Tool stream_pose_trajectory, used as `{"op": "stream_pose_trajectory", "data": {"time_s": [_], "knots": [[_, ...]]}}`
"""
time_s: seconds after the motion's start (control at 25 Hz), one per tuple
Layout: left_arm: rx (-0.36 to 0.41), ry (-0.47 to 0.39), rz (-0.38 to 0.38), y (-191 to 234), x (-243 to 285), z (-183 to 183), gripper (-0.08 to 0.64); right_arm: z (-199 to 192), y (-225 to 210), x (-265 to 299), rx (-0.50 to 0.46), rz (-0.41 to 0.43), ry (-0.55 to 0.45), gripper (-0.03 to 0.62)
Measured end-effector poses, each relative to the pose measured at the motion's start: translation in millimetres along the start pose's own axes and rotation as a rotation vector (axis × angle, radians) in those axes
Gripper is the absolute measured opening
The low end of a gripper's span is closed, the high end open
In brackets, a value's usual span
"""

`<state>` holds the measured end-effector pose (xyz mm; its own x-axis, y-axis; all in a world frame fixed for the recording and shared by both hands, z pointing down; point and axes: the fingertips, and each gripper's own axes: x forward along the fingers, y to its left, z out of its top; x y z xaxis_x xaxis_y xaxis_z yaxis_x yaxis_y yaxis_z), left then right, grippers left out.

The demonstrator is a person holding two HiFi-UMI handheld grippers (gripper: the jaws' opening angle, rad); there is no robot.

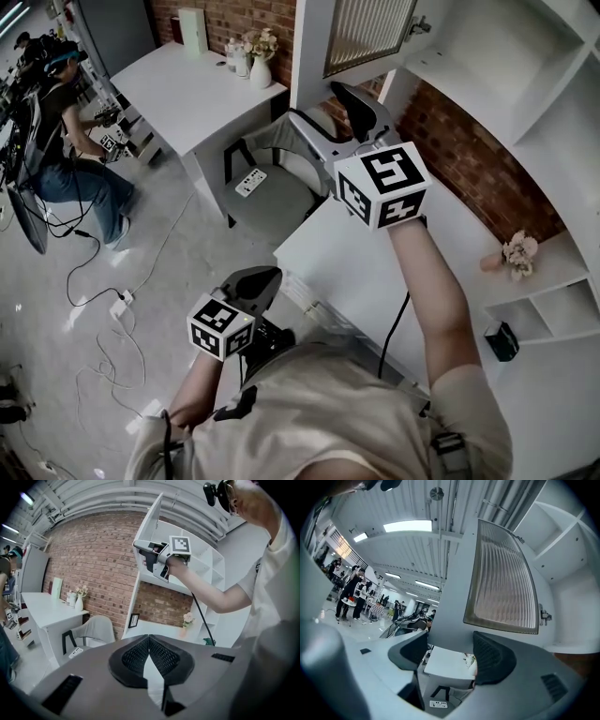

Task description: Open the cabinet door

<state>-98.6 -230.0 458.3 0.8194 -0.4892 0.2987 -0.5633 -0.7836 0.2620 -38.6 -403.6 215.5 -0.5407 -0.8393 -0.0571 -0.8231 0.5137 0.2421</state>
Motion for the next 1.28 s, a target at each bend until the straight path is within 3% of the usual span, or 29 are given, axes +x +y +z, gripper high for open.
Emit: {"op": "stream_pose_trajectory", "data": {"time_s": [0.16,0.32,0.56,0.68,0.88,1.12,1.28], "knots": [[0.006,-0.001,0.017,-8,-2,-1,0.017,-1,2,-8,0.048,0.043,0.010,0.311],[0.015,-0.003,0.032,-15,-2,1,0.017,1,3,-16,0.021,0.050,0.004,0.304],[0.034,-0.001,0.037,-32,3,3,0.017,-1,-3,-47,0.052,0.066,0.005,0.287],[0.070,-0.008,0.032,-40,15,14,0.017,-3,-15,-78,0.072,0.067,0.011,0.179],[0.077,0.008,0.001,-65,28,19,0.017,-15,-12,-137,0.268,0.153,0.046,0.052],[0.090,0.007,-0.056,-94,57,18,0.017,-47,-31,-194,0.395,0.110,0.098,0.034],[0.092,0.018,-0.078,-113,64,10,0.017,-52,-14,-227,0.463,0.151,0.111,0.026]]}}
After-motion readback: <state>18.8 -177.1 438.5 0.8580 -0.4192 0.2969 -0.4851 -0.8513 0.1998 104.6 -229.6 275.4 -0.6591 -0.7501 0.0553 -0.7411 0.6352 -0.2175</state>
